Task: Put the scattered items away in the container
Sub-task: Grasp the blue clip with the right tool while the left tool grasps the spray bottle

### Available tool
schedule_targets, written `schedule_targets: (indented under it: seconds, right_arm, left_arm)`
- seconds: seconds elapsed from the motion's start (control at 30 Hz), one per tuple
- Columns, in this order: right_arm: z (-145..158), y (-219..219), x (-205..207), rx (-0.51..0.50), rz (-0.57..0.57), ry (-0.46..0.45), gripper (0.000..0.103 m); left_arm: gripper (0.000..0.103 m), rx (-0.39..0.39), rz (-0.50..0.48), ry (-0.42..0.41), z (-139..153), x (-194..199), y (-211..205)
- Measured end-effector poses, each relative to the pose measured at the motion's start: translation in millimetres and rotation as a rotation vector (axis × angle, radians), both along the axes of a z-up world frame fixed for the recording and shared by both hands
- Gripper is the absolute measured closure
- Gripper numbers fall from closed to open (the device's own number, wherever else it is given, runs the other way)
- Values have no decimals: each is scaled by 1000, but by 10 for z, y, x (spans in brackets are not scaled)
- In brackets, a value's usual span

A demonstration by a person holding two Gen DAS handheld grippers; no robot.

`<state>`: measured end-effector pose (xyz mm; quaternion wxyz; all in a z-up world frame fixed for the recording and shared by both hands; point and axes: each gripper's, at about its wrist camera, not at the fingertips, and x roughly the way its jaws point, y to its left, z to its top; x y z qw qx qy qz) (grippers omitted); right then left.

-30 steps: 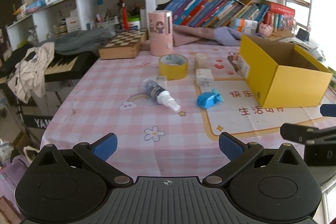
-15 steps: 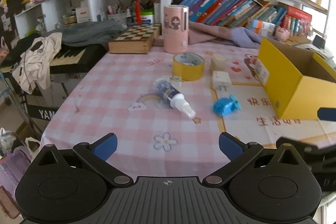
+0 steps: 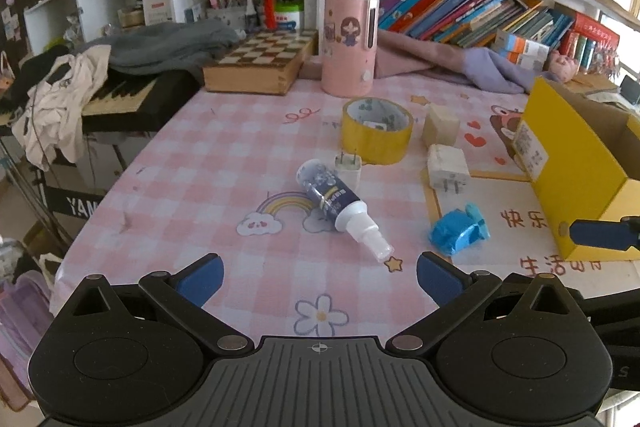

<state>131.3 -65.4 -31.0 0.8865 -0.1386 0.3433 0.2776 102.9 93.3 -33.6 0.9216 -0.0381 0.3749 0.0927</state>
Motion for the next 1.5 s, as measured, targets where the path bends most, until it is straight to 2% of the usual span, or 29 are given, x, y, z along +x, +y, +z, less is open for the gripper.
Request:
schedule_targets:
  seconds: [0.2,0.27,0.33,0.57,0.7,1.0,1.1,1.13,1.23,1.3,1.33,1.4,1.5]
  right_arm:
    - [-116,89,266,1,8,46,31]
    - [-168,110,361,0,7,76,44]
    - [-235,131,463,-2,7,116,49]
    - [-422,215,736,-3,24,198,49]
    - [-493,286,836,-6,56,225,49]
    - [-531,404,980,-41,95,184,47]
    - [-530,415,1003,-48,108,180,49]
    - [-528,415,1008,-48,113,178,53]
    - [-519,425,1023,-56,129,177,56]
    - [-509,425,1021,-68,130,180,56]
    - [-505,421,1010,-74,129,180,56]
    - [-505,412,1005,-73,126,182,56]
    - [-502,413,993,-69,126,184,58]
  left_arm:
    - [1,-17,11,34,-97,318,85]
    - [1,-19,19,42,-124,419,109]
    - [1,-21,23,47,-145,507,123]
    - [1,-18,10,82,-252,782,95]
    - [6,-17,18,114,-324,904,107]
    - [16,-36,54,159,-430,1113,196]
    - [18,-43,65,162,-449,1145,222]
    - [18,-50,70,160,-459,1158,236]
    - [27,-75,67,165,-507,1195,250]
    - [43,-59,51,167,-495,1194,214]
    - [47,-58,36,166,-485,1185,204]
    - [66,-68,17,157,-467,1154,202]
    - [72,-71,16,156,-458,1132,227]
